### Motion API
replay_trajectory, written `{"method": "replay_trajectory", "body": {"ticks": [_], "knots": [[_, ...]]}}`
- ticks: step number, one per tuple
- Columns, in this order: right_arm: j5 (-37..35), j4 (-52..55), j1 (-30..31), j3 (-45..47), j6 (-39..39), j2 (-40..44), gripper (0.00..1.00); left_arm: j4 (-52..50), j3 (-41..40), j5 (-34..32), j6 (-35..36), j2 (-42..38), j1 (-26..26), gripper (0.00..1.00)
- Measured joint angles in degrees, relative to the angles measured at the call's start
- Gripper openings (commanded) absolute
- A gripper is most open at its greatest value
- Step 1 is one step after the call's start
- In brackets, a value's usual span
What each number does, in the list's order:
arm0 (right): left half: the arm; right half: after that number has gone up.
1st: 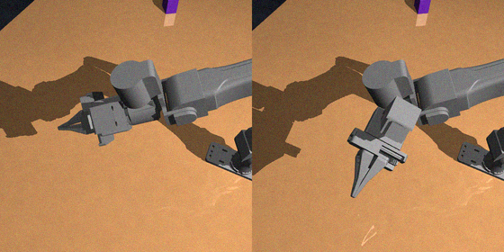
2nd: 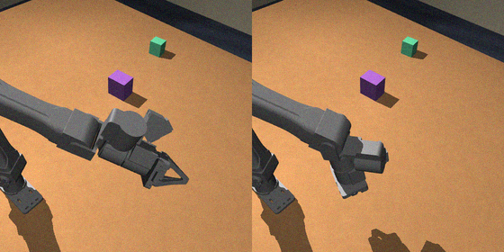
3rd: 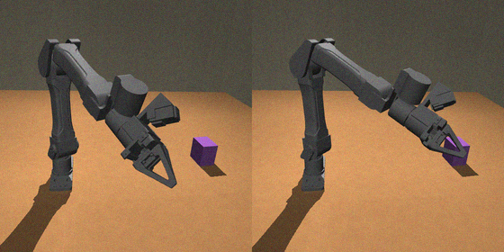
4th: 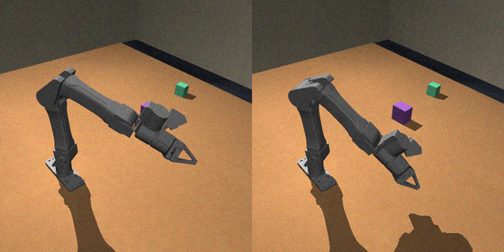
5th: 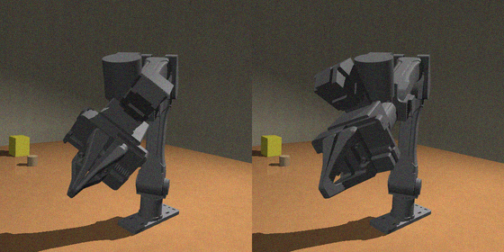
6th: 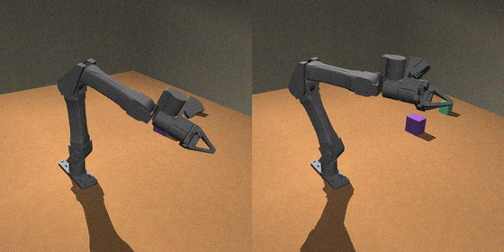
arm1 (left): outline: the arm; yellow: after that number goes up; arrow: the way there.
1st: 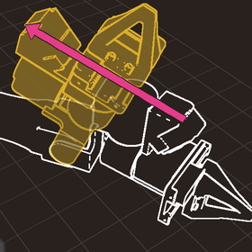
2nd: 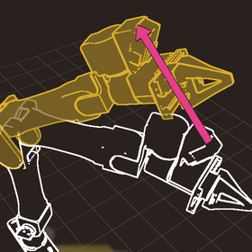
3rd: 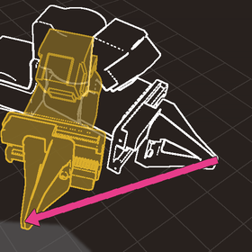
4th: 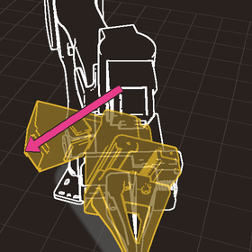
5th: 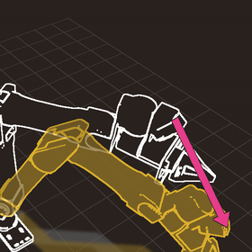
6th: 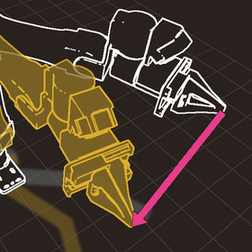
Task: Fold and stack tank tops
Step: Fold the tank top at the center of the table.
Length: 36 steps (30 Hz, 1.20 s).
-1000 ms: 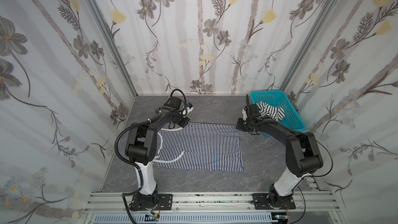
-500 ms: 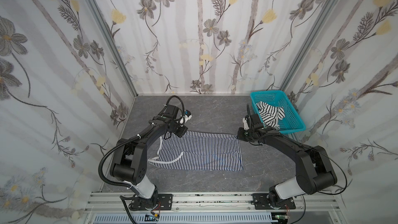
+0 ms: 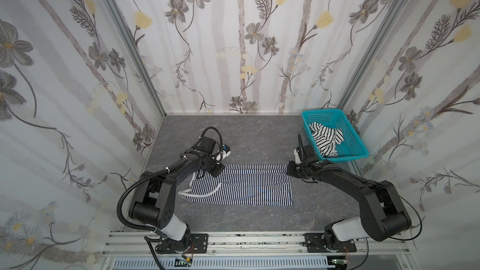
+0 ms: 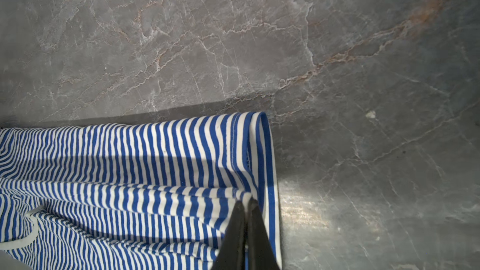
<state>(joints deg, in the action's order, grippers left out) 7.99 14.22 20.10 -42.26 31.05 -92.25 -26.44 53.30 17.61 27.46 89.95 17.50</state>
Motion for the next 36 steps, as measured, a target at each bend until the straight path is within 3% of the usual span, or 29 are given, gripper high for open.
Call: {"method": "replay_trajectory", "body": {"ticks": [4,10,15,19,25,31,36], "knots": [[0.0,0.2,0.0,0.9,0.4,-0.6,0.00,0.0,-1.1,0.0,0.0,0.0,0.7,0.03],[-0.5,-0.8,0.0,1.4,0.9,-1.5,0.04,0.1,-2.8,-1.4,0.0,1.0,1.5,0.16],[-0.5,-1.0,0.2,2.3,1.0,-0.2,0.26,0.0,-3.2,-3.0,-0.1,0.1,1.4,0.50],[-0.9,-0.1,0.3,2.8,1.2,4.5,0.37,0.0,-3.3,-3.9,0.0,-3.0,1.4,0.62],[-0.9,1.1,1.2,2.1,2.4,6.5,0.34,-0.2,-1.6,-3.5,-0.5,-5.4,1.5,0.64],[-0.7,-0.1,3.5,-0.2,3.4,-0.1,0.31,0.2,1.0,-2.3,-1.0,2.1,4.0,0.61],[-0.4,-1.7,4.7,-1.8,3.5,-5.1,0.31,0.4,-0.1,-2.3,-1.2,4.0,6.5,0.60]]}}
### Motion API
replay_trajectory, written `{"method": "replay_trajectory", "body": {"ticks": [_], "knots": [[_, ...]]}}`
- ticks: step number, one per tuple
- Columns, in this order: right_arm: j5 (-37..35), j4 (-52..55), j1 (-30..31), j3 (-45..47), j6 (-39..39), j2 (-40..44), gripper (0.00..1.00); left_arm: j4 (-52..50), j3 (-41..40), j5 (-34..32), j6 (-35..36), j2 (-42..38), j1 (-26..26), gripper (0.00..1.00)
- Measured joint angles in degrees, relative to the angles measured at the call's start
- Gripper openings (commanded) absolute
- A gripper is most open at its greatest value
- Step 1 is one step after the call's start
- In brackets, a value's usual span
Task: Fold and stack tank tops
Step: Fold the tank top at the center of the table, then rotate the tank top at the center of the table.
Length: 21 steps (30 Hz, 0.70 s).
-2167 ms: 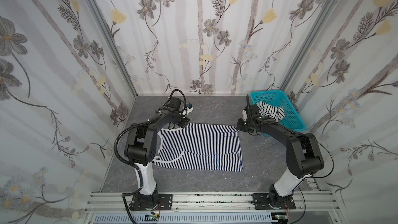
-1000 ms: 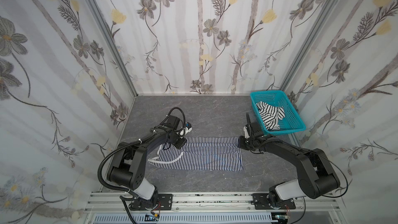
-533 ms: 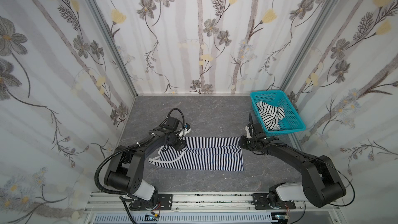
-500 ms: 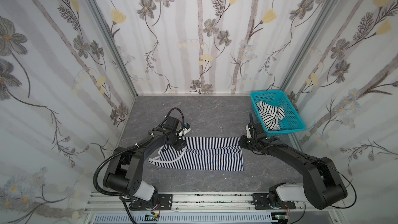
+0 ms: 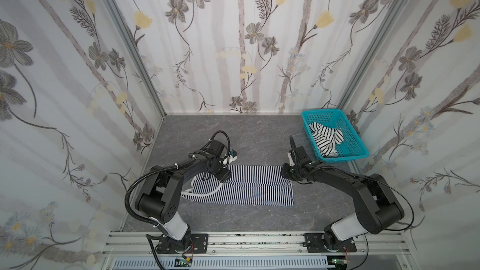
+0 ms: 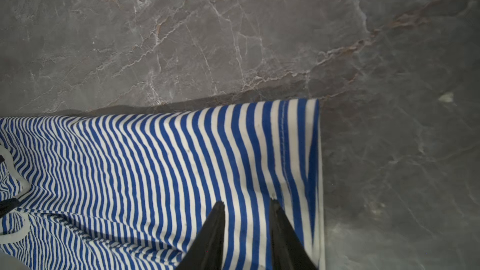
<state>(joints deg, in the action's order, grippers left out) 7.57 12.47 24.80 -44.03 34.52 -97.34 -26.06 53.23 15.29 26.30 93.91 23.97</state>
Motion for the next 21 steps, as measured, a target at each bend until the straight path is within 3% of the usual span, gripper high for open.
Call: {"method": "replay_trajectory", "body": {"ticks": [12,21], "knots": [[-0.5,-0.8,0.4,0.1,1.5,-2.3,0.32,0.9,1.8,-4.8,1.4,4.7,0.9,0.61],[-0.7,-7.8,1.1,3.8,3.5,-1.8,0.31,1.7,17.2,-7.0,2.3,17.8,0.2,0.62]]}}
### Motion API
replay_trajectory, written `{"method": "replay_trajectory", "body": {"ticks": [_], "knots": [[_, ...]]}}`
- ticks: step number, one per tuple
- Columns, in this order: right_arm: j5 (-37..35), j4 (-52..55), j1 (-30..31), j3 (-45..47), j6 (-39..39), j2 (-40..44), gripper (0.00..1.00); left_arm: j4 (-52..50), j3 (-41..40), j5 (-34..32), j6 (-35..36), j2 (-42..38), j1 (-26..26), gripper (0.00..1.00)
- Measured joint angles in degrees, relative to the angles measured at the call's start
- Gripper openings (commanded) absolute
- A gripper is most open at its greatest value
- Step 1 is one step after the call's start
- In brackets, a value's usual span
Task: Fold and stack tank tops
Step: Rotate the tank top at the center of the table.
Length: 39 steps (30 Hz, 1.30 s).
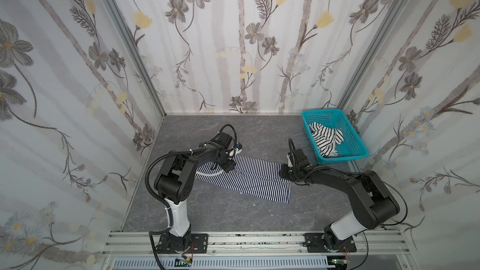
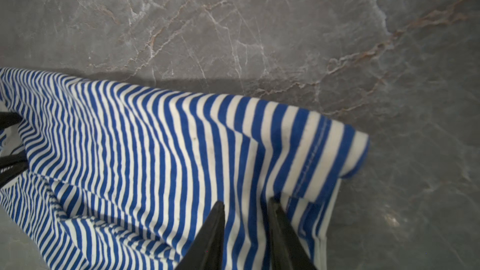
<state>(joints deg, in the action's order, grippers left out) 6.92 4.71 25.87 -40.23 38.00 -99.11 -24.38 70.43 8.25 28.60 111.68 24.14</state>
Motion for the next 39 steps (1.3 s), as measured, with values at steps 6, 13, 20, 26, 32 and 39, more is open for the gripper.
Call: {"method": "replay_trajectory", "body": {"ticks": [6,13,20,26,32,39], "knots": [[-1.7,-4.5,2.1,3.2,2.3,1.6,0.31,3.3,14.6,-3.2,0.1,10.3,-0.1,0.64],[-4.0,-3.8,8.2,6.7,6.7,5.7,0.30,2.9,23.4,-6.6,0.3,15.7,0.4,0.64],[-4.5,1.0,20.3,6.3,12.3,7.3,0.30,0.7,22.7,-8.8,1.1,14.0,0.6,0.66],[-3.4,7.3,30.5,4.7,17.7,8.6,0.30,-2.5,19.8,-8.9,0.8,5.3,0.4,0.67],[0.7,8.6,39.5,-2.3,21.1,1.9,0.32,-1.7,13.6,-7.3,-0.6,-4.6,0.4,0.67],[3.0,7.9,42.1,-10.8,21.7,-1.0,0.37,-2.1,-2.2,-5.5,-0.1,-17.2,0.4,0.68]]}}
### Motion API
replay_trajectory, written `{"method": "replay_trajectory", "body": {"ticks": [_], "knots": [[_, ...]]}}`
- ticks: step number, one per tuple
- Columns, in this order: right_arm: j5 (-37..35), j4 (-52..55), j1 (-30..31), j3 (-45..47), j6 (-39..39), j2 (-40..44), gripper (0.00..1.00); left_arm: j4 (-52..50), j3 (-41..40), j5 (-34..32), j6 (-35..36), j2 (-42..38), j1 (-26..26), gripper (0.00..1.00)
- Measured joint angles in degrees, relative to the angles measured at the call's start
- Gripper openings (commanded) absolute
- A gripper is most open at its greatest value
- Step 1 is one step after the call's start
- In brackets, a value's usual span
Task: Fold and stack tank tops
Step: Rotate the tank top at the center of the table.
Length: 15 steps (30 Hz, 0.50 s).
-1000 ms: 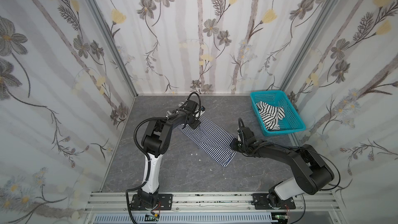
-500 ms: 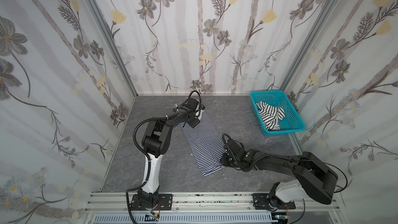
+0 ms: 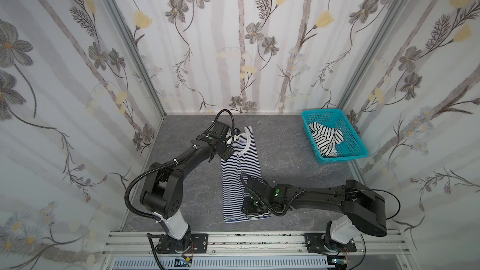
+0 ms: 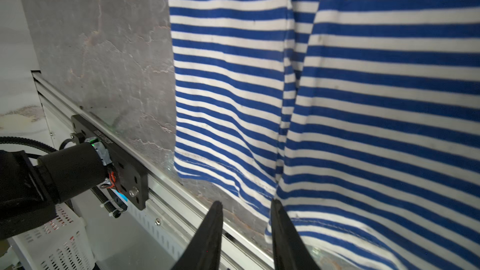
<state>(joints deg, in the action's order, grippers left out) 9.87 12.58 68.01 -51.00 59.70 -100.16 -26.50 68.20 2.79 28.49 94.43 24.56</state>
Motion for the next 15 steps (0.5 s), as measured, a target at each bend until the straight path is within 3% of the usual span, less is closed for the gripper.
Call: {"method": "replay_trajectory", "body": {"ticks": [8,15], "knots": [[-3.1,1.9,-2.5,2.9,-0.2,7.6,0.53,-0.6,-19.2,5.0,3.2,-19.8,1.8,0.76],[-5.7,6.2,-6.6,14.1,0.0,16.7,0.63,-1.0,-29.6,5.3,3.7,-29.4,9.7,0.79]]}}
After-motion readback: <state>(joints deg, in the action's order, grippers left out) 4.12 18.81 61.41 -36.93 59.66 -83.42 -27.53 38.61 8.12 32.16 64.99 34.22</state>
